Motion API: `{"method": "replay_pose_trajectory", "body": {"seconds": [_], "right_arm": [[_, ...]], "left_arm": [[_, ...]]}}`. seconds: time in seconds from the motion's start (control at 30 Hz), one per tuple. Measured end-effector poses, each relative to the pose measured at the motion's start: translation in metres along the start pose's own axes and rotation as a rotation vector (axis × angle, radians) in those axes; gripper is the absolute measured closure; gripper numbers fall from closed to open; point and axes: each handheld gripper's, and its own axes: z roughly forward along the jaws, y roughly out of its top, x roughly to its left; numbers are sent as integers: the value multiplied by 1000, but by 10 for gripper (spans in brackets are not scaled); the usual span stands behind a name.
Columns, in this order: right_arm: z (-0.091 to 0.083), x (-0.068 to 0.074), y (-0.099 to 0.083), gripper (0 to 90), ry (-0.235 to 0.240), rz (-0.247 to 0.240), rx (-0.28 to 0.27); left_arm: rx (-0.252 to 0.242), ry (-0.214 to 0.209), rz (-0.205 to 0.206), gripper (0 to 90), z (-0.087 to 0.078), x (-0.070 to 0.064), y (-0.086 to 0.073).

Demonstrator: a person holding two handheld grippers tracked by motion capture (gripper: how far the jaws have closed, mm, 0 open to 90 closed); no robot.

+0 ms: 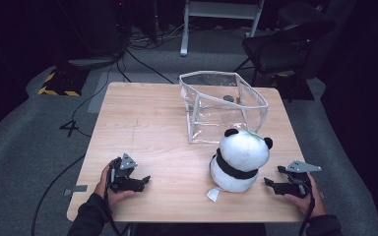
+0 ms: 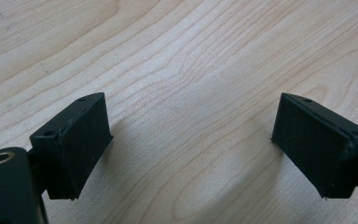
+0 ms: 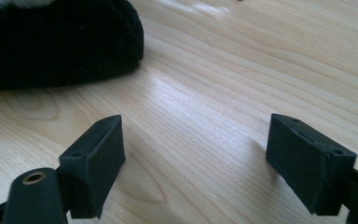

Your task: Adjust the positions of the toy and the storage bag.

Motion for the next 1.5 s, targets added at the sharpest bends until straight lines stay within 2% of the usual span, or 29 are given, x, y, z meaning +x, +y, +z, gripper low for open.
{"method": "replay_pose_trajectory", "body": {"seconds": [0.17, 0.33, 0.37, 0.47, 0.53, 0.57, 0.7, 0.8, 1.03, 1.3, 1.5], "right_arm": [[-2, 4, 0, 210, -4, -38, -9], [-4, 4, 1, 197, 7, -44, -14], [-5, 6, 1, 196, 15, -58, -17], [-8, 8, 5, 195, 40, -60, -34], [-9, 10, 7, 195, 40, -65, -39], [-11, 13, 10, 196, 60, -75, -54], [-15, 19, 15, 204, 73, -86, -71], [-18, 24, 18, 208, 83, -114, -85], [-21, 30, 24, 207, 91, -115, -85], [-31, 40, 37, 204, 134, -106, -125], [-34, 44, 41, 204, 140, -120, -138]], "left_arm": [[-1, 2, 1, 110, 0, 0, 0], [-1, 3, 2, 110, 0, 0, 0], [-2, 3, 1, 110, 0, 0, 0], [-1, 2, 2, 110, 0, 0, 0], [-1, 2, 1, 110, 0, 0, 0], [-1, 2, 1, 110, 0, 0, 0], [-1, 2, 0, 110, 0, 0, 0], [-1, 2, 1, 110, 0, 0, 0], [-1, 2, 2, 110, 0, 0, 0], [-1, 2, 1, 110, 0, 0, 0], [-1, 2, 1, 110, 0, 0, 0]]}}
